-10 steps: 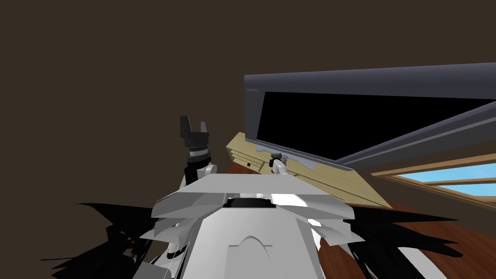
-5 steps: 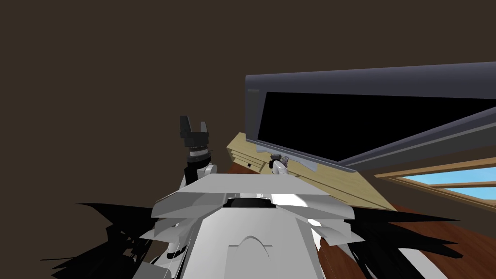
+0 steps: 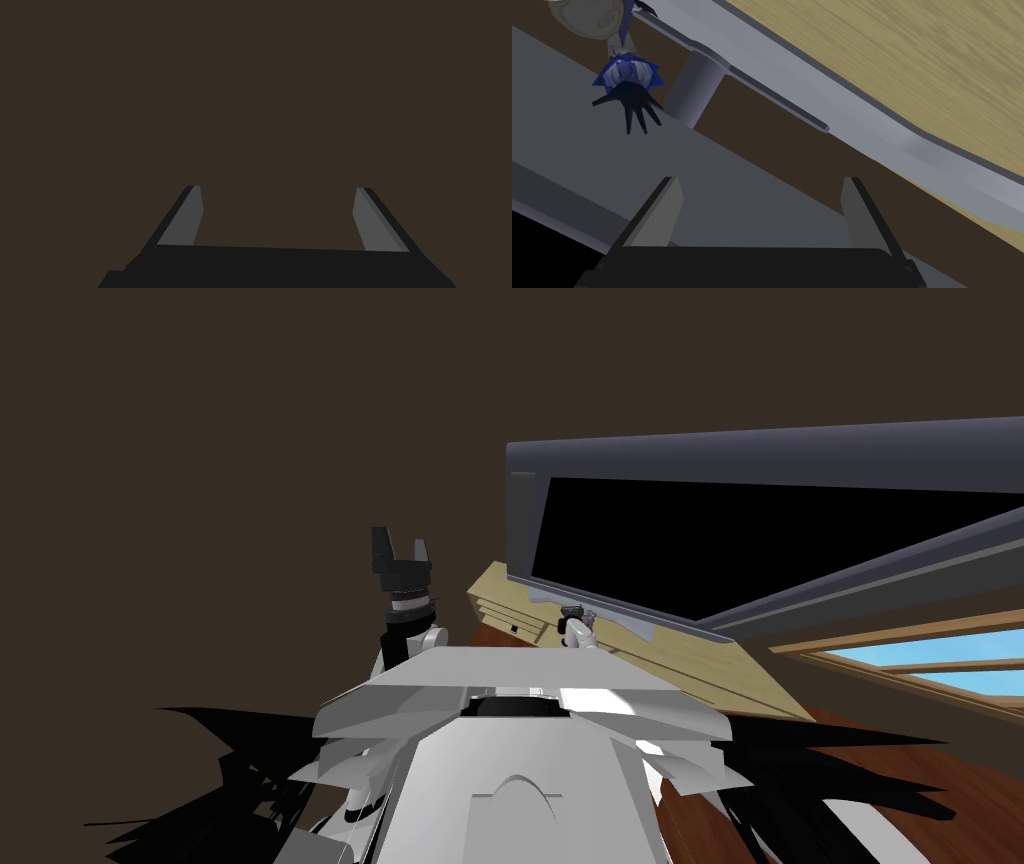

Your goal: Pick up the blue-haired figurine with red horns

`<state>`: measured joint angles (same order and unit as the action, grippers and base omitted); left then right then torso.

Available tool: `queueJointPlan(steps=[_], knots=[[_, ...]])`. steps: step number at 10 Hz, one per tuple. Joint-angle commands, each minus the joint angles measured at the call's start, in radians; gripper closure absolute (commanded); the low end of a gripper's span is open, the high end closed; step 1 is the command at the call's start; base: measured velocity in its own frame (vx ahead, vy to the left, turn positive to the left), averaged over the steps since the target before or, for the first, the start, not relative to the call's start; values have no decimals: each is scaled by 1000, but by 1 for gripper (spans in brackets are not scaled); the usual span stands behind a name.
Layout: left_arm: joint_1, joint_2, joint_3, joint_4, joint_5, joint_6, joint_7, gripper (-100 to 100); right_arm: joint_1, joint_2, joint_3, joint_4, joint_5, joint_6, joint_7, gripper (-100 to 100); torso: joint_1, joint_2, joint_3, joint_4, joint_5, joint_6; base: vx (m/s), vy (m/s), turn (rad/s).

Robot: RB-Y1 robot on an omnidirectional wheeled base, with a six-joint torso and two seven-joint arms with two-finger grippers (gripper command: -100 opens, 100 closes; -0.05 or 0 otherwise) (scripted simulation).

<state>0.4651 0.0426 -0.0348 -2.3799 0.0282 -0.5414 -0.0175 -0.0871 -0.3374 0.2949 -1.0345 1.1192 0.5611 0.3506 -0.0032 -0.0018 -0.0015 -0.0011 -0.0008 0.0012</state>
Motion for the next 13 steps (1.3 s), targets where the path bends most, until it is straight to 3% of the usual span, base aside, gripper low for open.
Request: queueJointPlan(steps=[1,10,11,13], knots=[[0,0,0,0,0,0,0,0,1,-4,-3,-7,-7,4,12,-100,0,0,0,0,0,0,-3,-3,-10],[0,0,0,0,0,0,0,0,1,-4,-3,-7,-7,4,12,-100,1,0,0,0,0,0,2,2,6],[0,0,0,0,0,0,0,0,-32,1,-24,2,16,1,5,-100,2,-1,0,0,0,0,-16,-19,-55],[0,0,0,0,0,0,0,0,-32,1,-24,2,16,1,5,-100,0,0,0,0,0,0,-8,-9,-28]])
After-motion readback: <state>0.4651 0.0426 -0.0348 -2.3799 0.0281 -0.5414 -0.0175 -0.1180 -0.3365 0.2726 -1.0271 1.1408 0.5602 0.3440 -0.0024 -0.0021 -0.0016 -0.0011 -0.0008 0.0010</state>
